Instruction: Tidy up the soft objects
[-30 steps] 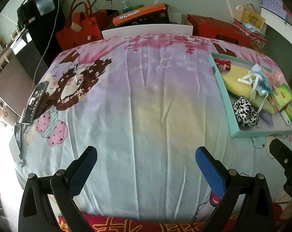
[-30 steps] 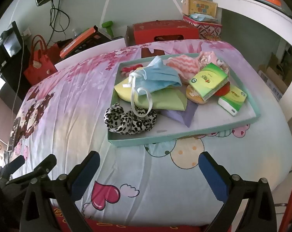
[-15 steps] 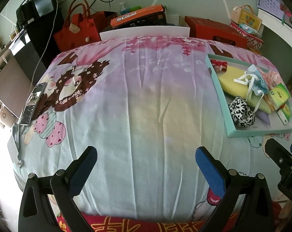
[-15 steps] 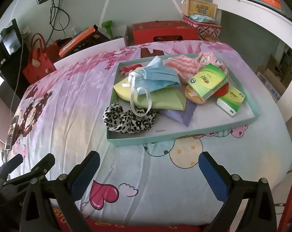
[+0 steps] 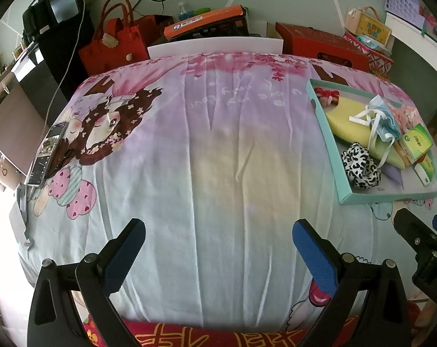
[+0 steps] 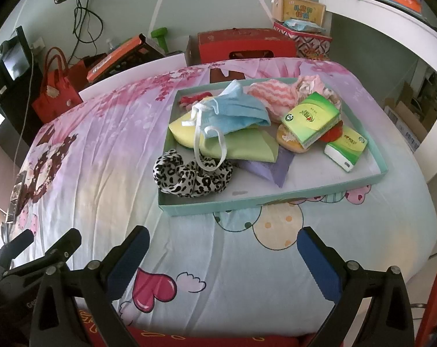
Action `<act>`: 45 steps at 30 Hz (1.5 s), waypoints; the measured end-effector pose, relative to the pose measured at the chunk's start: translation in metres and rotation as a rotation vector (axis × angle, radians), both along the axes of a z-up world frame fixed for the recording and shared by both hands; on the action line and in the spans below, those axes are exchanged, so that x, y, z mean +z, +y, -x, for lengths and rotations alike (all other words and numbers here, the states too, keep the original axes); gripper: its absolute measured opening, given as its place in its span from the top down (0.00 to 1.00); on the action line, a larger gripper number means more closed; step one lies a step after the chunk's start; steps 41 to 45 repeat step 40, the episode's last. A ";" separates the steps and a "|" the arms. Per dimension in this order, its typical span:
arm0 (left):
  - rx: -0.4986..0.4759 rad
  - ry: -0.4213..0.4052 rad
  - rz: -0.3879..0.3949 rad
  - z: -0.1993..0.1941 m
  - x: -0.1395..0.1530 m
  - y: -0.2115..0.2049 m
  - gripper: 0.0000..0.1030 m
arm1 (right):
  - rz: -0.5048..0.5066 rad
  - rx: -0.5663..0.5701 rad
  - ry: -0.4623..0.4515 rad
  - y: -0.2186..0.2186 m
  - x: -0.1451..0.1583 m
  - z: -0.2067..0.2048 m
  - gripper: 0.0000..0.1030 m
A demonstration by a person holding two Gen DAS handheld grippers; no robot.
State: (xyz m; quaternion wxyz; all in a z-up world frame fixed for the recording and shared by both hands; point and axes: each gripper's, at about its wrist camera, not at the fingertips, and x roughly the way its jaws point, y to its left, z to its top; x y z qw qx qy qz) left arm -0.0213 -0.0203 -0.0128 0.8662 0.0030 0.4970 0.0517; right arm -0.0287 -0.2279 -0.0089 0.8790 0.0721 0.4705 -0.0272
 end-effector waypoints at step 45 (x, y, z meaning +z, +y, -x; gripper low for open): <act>0.006 -0.015 0.027 0.001 0.003 0.000 0.01 | 0.016 -0.001 0.008 0.002 -0.002 0.000 0.00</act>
